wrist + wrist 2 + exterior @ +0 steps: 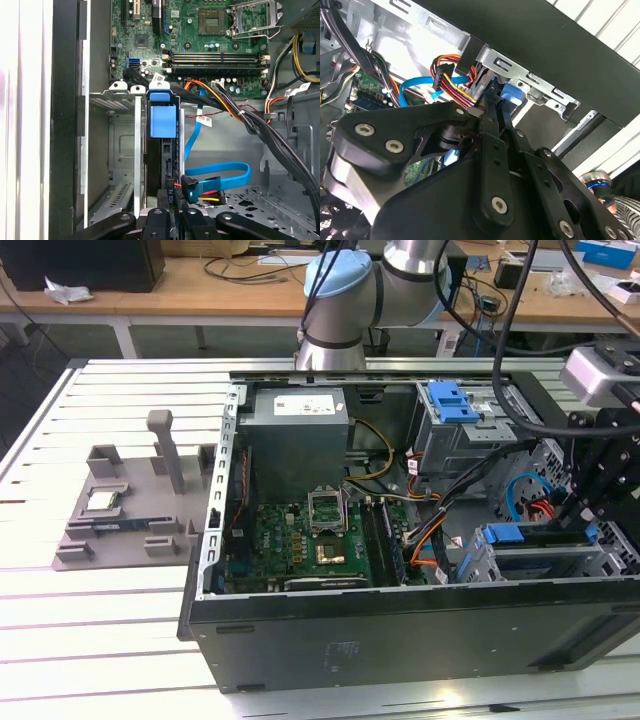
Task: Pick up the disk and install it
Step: 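Insert the first disk wire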
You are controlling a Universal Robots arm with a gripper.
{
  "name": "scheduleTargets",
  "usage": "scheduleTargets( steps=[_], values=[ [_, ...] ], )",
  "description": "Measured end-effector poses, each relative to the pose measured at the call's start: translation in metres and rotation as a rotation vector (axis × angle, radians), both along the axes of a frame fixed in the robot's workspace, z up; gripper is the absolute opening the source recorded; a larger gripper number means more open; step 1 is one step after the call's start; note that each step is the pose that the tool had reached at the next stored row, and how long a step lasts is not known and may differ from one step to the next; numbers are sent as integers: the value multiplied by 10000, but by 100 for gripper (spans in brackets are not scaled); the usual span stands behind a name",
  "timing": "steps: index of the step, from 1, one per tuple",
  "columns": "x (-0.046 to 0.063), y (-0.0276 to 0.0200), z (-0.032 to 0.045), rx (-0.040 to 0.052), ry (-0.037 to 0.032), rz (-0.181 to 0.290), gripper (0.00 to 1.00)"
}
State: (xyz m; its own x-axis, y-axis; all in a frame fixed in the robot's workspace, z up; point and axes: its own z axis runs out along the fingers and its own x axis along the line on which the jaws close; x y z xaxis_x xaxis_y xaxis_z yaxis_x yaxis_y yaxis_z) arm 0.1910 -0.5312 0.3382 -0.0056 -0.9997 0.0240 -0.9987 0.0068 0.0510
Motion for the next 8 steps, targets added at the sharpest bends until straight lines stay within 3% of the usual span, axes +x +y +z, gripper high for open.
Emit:
scheduleTargets(
  steps=[8],
  values=[
    [15, 0, -19, 1, 1, 0, 17]
  ],
)
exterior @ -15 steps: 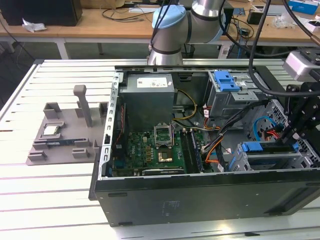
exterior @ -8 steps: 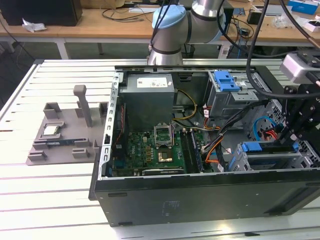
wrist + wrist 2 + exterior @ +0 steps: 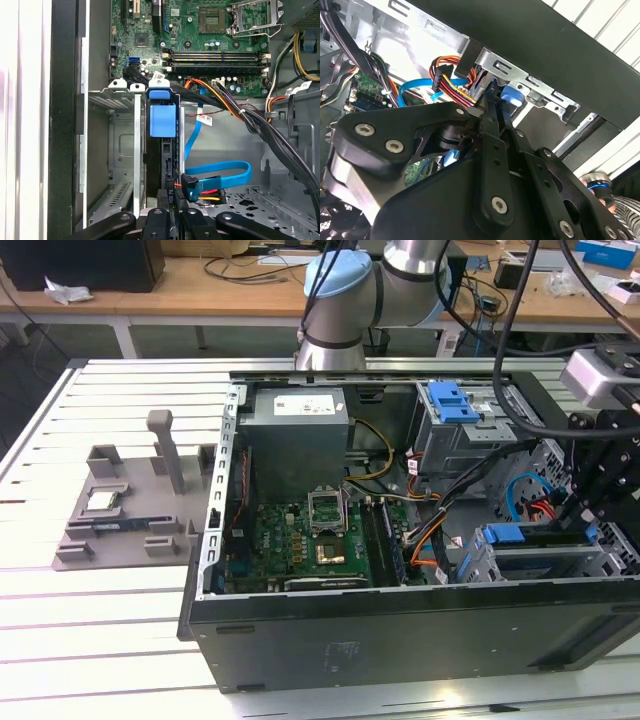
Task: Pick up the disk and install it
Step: 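Insert the first disk wire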
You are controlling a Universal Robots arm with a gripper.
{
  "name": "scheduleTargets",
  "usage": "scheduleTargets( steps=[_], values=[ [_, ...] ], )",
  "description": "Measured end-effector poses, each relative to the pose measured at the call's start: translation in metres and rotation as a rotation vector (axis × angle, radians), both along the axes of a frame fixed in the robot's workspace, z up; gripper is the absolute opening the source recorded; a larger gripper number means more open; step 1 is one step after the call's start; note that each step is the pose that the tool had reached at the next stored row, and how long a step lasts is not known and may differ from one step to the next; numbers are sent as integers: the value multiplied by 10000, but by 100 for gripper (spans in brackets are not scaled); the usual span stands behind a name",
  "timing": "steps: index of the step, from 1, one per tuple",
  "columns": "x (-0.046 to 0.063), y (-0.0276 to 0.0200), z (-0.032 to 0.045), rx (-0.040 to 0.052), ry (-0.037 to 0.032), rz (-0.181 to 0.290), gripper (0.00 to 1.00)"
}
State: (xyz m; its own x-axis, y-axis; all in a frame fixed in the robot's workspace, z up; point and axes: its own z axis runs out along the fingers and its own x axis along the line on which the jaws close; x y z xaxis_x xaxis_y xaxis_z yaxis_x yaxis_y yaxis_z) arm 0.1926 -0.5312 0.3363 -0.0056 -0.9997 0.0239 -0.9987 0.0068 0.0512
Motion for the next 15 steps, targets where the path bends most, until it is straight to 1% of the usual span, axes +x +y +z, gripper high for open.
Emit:
scheduleTargets(
  steps=[2, 3, 4, 6, 7, 9, 11, 14, 15],
  values=[
    [0, 0, -3, 6, 1, -1, 18],
    [1, 0, -1, 3, 0, 0, 24],
    [1, 0, 26, 1, 0, 0, 24],
    [1, 6, 107, -1, -1, 0, 24],
    [1, 12, 172, 0, -1, 0, 23],
    [1, 13, 264, 0, 0, 0, 11],
    [1, 13, 327, -1, 0, 0, 11],
    [1, 13, 394, -1, 0, 0, 11],
    [1, 13, 406, 0, 0, 0, 11]
  ],
)
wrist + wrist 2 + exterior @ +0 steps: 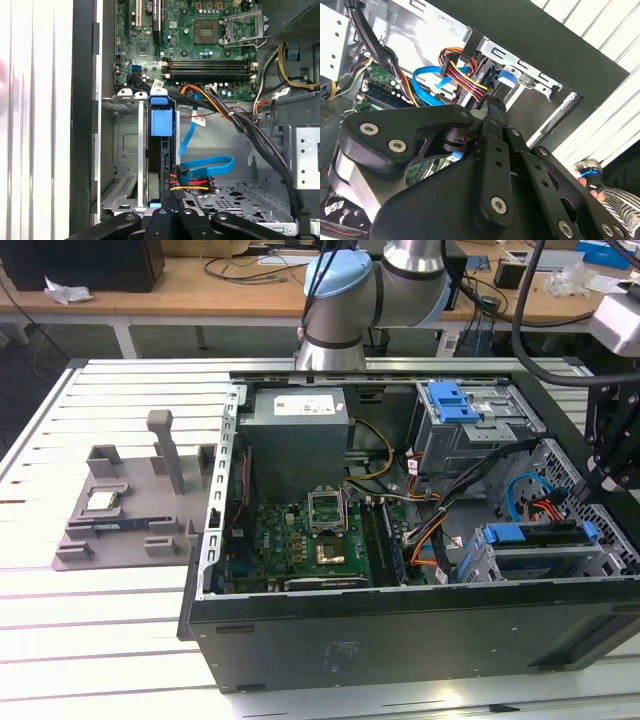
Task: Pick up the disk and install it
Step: 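Insert the first disk wire, then insert the second disk wire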
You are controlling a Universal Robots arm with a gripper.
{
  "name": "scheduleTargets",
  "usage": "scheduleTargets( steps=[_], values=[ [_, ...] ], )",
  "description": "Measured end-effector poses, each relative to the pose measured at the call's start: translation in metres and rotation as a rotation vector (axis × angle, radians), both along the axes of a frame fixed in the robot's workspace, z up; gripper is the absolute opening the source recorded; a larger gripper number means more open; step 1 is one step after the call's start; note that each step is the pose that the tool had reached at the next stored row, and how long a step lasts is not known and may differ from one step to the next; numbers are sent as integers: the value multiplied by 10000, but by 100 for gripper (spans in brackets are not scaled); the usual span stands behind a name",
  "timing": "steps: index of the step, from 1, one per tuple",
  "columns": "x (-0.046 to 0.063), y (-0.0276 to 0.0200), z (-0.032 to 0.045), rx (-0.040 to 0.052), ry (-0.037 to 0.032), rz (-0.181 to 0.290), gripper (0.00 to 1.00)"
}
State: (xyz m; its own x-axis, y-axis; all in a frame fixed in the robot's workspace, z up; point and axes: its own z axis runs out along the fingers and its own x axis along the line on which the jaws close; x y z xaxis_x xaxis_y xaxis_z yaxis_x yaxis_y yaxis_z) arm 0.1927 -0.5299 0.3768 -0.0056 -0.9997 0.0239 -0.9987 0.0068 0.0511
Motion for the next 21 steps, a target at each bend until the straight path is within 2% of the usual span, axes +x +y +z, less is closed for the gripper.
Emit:
scheduleTargets(
  steps=[16, 19, 20, 21],
  values=[
    [0, 0, 22, -1, 0, 0, 11],
    [0, 0, 23, -1, 0, 0, 29],
    [0, 0, 23, 0, 0, 0, 29],
    [0, 0, 23, -1, 0, 0, 36]
  ],
)
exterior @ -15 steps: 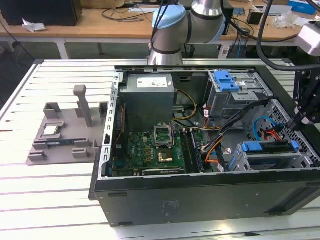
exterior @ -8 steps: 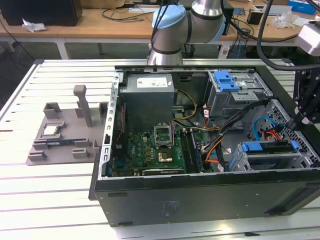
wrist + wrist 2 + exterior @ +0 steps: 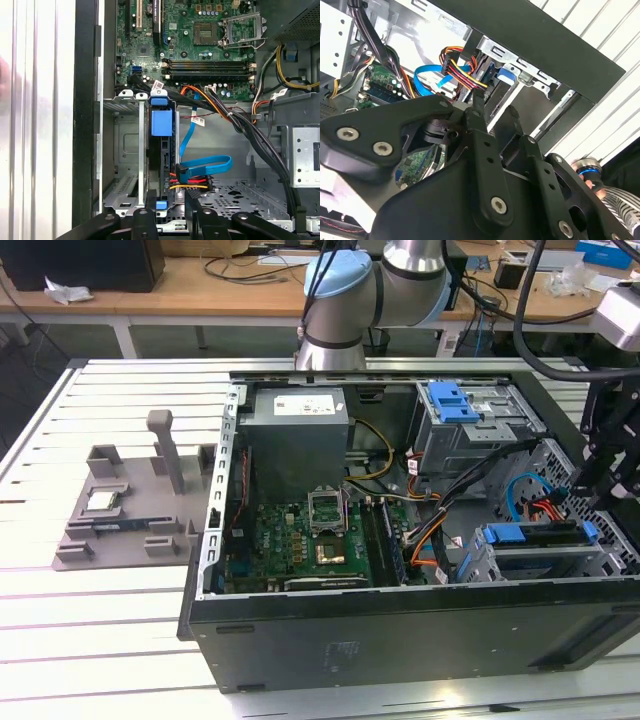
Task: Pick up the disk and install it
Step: 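Insert the second disk wire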
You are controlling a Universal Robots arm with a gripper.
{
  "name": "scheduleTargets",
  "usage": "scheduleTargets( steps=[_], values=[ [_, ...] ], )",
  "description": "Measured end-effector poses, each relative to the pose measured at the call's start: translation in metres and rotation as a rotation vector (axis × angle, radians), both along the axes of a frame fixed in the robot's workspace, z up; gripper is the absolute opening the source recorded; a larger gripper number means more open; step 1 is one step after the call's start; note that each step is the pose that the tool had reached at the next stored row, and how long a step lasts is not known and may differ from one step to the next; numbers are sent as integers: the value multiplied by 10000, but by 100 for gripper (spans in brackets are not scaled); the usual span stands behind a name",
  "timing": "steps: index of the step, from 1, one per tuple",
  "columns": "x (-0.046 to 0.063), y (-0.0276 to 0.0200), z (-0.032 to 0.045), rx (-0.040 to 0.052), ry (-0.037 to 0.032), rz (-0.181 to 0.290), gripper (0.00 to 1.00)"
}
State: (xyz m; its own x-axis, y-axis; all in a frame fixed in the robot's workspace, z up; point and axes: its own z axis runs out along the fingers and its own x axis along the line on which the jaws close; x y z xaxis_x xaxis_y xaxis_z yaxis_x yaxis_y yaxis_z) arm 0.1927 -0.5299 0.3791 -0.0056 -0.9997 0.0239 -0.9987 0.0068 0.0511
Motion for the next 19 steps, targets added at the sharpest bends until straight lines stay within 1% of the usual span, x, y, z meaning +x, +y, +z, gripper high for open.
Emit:
scheduleTargets(
  steps=[3, 7, 11, 12, 14, 19],
  values=[
    [-25, 1, 2, -3, 0, 1, 36],
    [-125, 1, 0, 0, 0, 0, 36],
    [-256, 1, 0, -1, 0, 0, 36],
    [-273, 1, -2, 0, 0, 0, 36],
    [-286, 2, -23, -1, 0, 2, 36],
    [-287, 1, -29, -1, 0, 0, 36]
  ],
)
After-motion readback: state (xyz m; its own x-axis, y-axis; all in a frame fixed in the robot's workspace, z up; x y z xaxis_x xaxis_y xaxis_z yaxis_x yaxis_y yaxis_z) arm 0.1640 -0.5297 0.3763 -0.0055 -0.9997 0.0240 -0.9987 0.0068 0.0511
